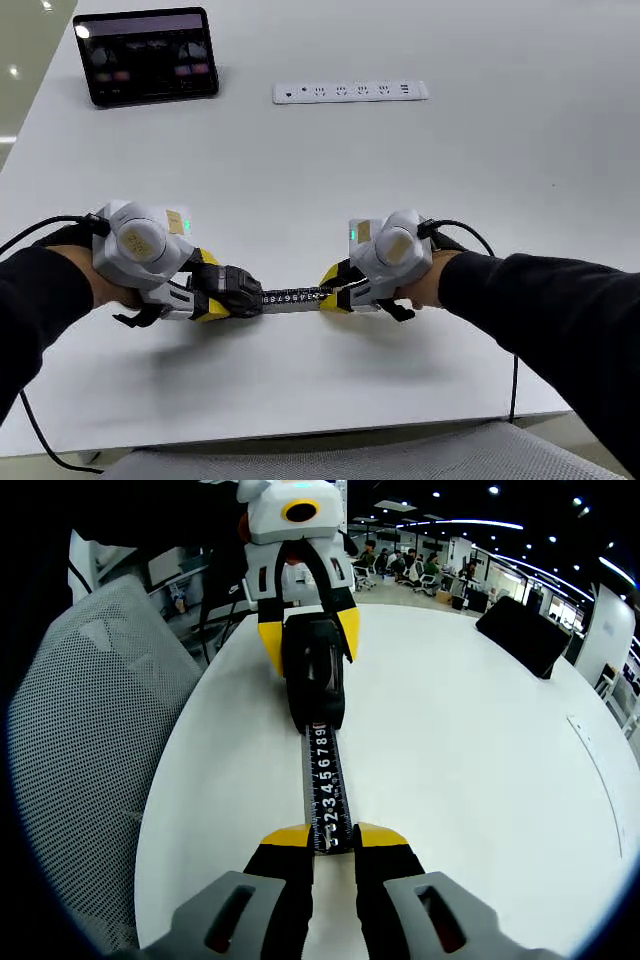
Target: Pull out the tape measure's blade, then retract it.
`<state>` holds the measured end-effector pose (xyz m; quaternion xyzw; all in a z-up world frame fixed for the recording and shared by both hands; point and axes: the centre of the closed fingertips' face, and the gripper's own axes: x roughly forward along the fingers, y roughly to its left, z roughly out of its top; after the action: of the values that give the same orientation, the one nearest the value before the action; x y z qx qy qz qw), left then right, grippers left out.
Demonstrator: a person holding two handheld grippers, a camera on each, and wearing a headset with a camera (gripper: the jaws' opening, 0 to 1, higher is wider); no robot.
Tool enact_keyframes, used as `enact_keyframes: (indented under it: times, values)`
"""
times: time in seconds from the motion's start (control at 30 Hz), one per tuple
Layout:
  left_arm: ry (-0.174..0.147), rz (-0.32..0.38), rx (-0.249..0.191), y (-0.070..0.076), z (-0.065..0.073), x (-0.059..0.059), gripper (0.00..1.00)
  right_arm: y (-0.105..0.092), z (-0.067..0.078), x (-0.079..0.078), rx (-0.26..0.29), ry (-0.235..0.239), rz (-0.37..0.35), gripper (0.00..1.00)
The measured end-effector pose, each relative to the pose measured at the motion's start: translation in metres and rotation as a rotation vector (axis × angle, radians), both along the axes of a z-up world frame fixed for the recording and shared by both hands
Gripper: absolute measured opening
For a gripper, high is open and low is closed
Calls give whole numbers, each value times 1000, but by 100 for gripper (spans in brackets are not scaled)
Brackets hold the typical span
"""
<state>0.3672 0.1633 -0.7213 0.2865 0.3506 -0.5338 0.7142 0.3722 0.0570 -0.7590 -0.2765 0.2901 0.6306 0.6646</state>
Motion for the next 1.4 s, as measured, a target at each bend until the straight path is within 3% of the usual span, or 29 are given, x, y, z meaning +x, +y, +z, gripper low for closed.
enact_keyframes:
  times: [0.6,0.97,1.03,1.4]
  values:
    - [4,9,-4,0,1,0,31,-19,2,-1,7,5,-23,11]
    - [4,19,8,-1,0,1,31,-19,2,1,15,16,-25,11]
    - [6,21,-3,0,0,1,31,-20,1,1,3,-1,-12,11]
    - [8,41,-17,-2,0,0,32,-22,0,0,11,7,-28,11]
